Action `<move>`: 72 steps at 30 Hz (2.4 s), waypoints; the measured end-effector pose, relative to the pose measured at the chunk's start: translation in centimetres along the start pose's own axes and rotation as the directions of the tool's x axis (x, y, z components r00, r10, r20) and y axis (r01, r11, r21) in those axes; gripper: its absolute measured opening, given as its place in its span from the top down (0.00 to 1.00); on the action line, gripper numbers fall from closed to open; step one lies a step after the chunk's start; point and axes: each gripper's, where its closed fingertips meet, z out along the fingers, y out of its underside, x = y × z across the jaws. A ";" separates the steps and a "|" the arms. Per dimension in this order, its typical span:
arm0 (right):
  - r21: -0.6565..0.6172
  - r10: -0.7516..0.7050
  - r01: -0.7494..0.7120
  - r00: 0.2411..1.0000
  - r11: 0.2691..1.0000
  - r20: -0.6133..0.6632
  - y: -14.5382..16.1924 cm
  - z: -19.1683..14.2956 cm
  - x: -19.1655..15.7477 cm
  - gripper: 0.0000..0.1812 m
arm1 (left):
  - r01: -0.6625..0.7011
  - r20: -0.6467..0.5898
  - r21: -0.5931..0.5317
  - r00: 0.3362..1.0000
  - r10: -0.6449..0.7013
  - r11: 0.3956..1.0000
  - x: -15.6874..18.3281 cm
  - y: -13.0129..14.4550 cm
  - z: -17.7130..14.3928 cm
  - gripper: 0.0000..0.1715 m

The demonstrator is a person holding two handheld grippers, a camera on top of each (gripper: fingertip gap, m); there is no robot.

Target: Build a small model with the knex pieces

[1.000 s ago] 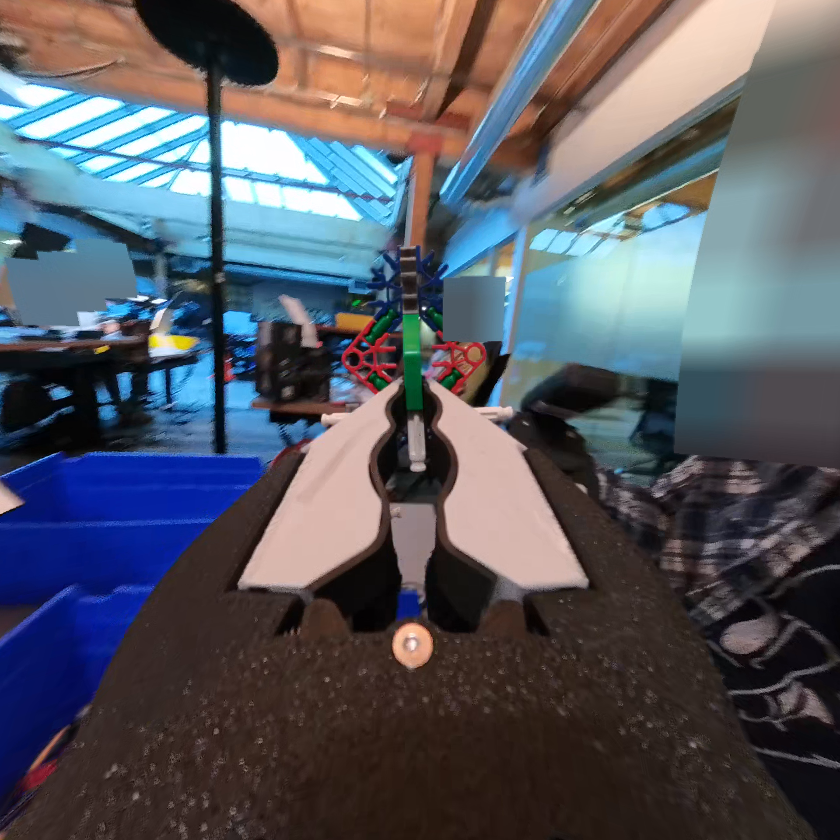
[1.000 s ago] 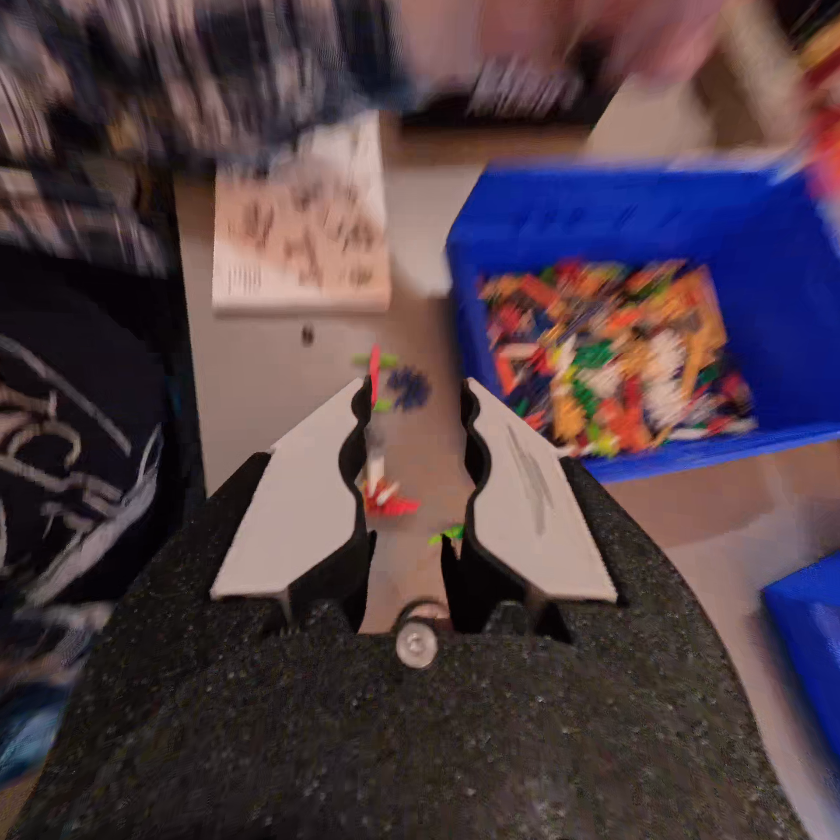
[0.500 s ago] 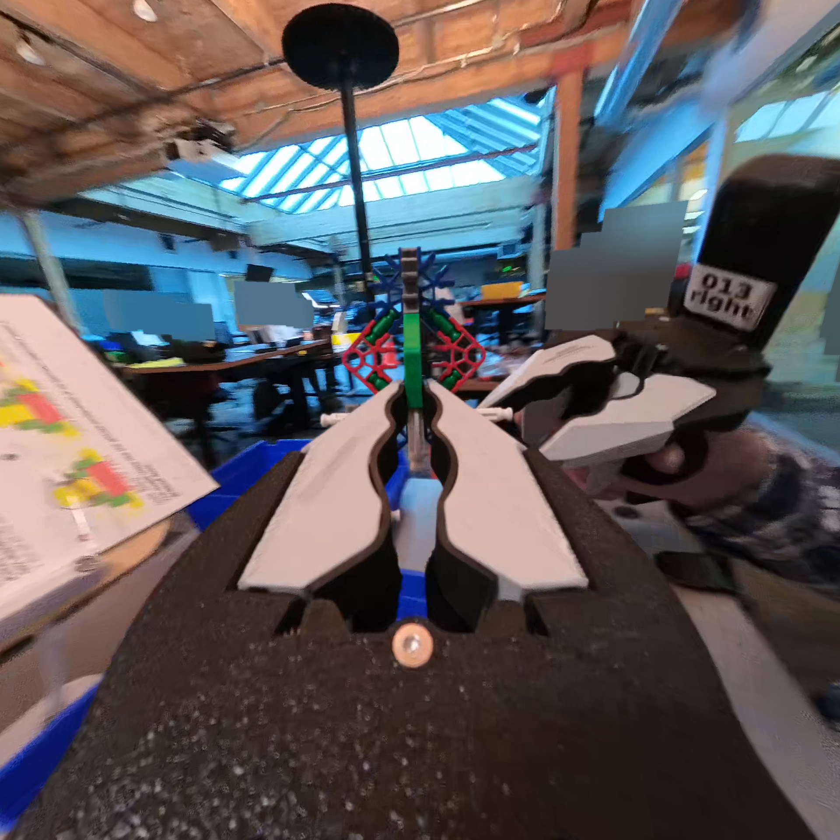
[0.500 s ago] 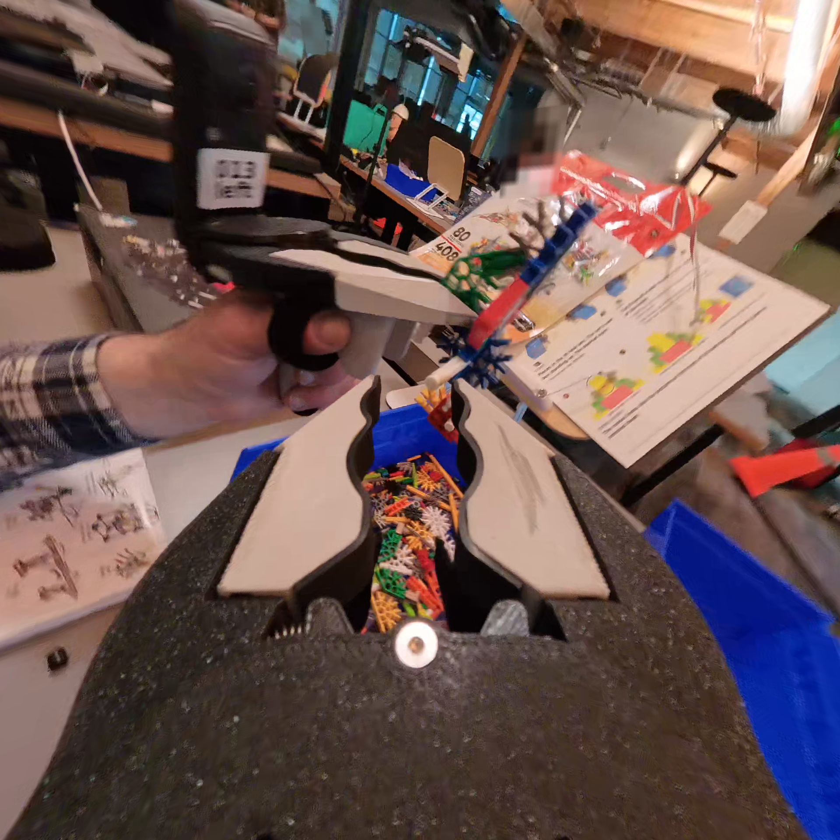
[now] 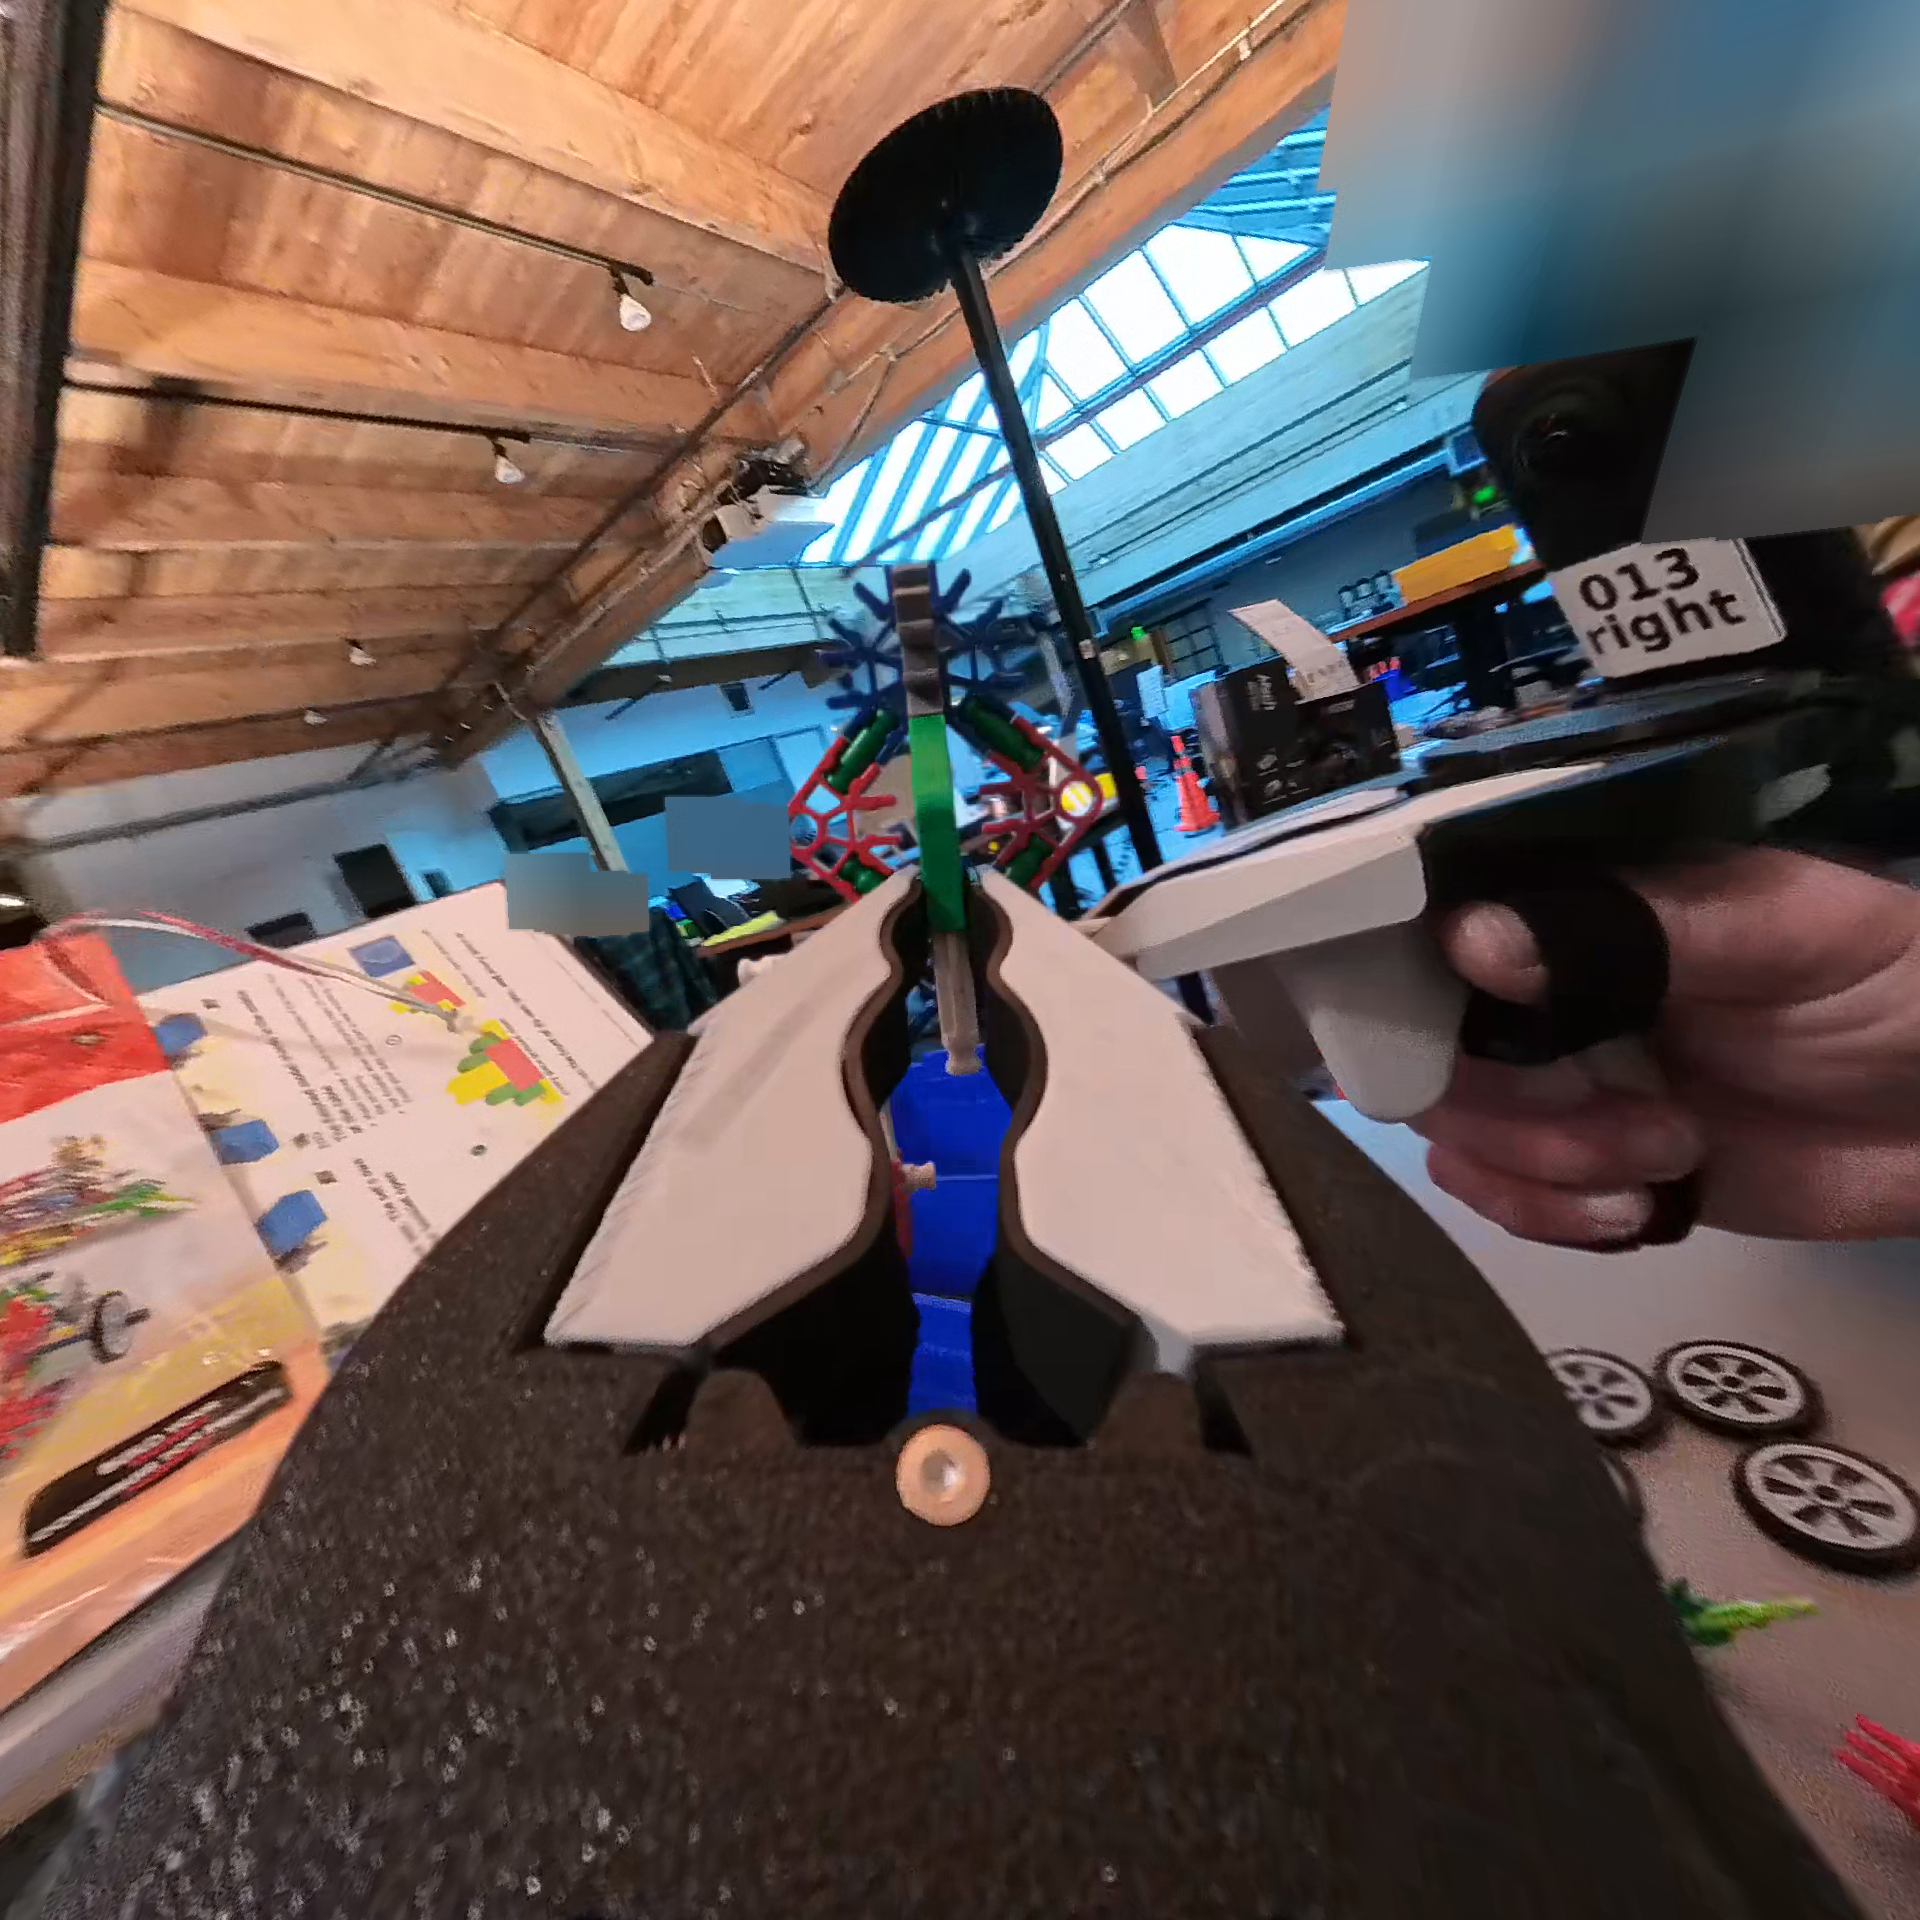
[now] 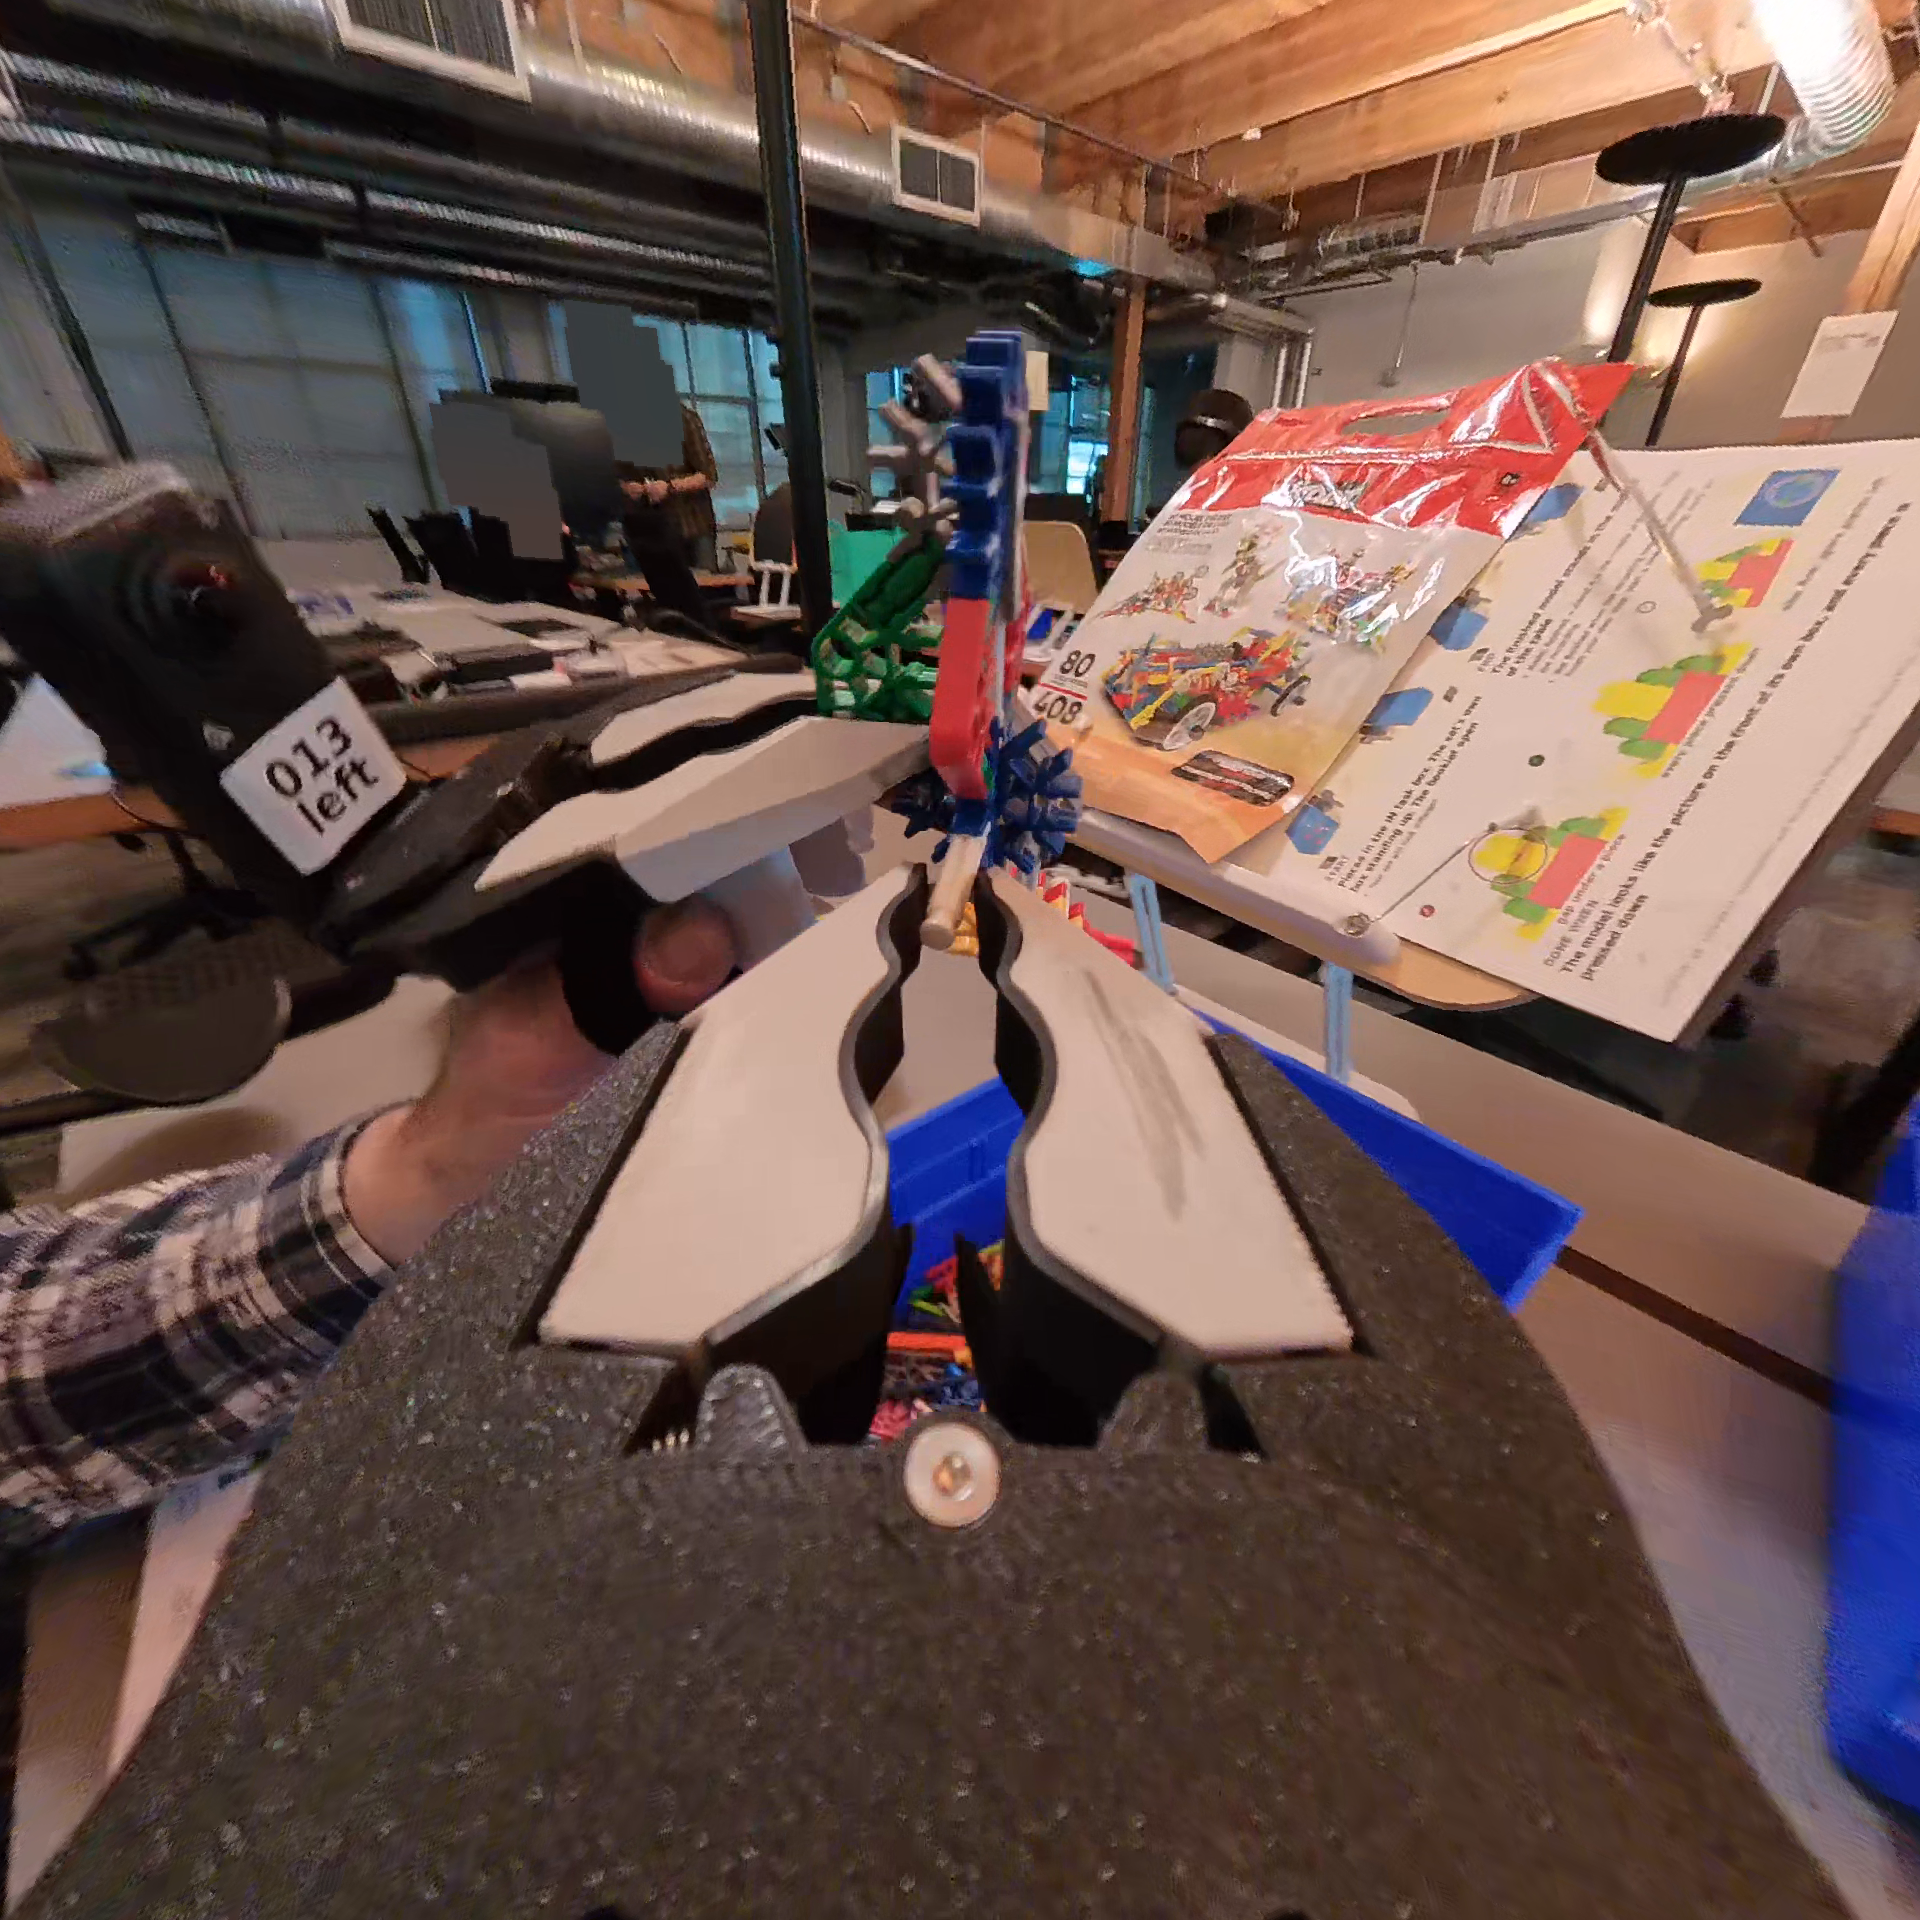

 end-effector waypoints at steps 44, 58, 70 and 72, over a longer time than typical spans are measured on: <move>0.079 -0.104 0.082 0.934 0.994 0.341 -0.8 -0.7 -0.8 0.97 | 0.681 -0.464 -0.019 0.642 -0.610 0.732 0.6 -1.1 -0.8 0.97; 0.089 -0.067 0.028 0.876 0.996 0.477 -0.2 -0.8 -0.9 0.98 | 0.746 -0.536 -0.061 0.536 -0.652 0.663 0.6 -0.6 -1.1 0.97; 0.007 0.044 -0.066 0.741 0.998 0.670 1.1 -1.6 -2.2 0.98 | 0.725 -0.626 -0.162 0.449 -0.637 0.670 1.8 0.1 -1.9 0.98; -0.004 0.051 -0.067 0.710 0.998 0.702 1.3 -1.9 -2.5 0.98 | 0.711 -0.652 -0.181 0.430 -0.624 0.679 2.3 -0.1 -2.2 0.98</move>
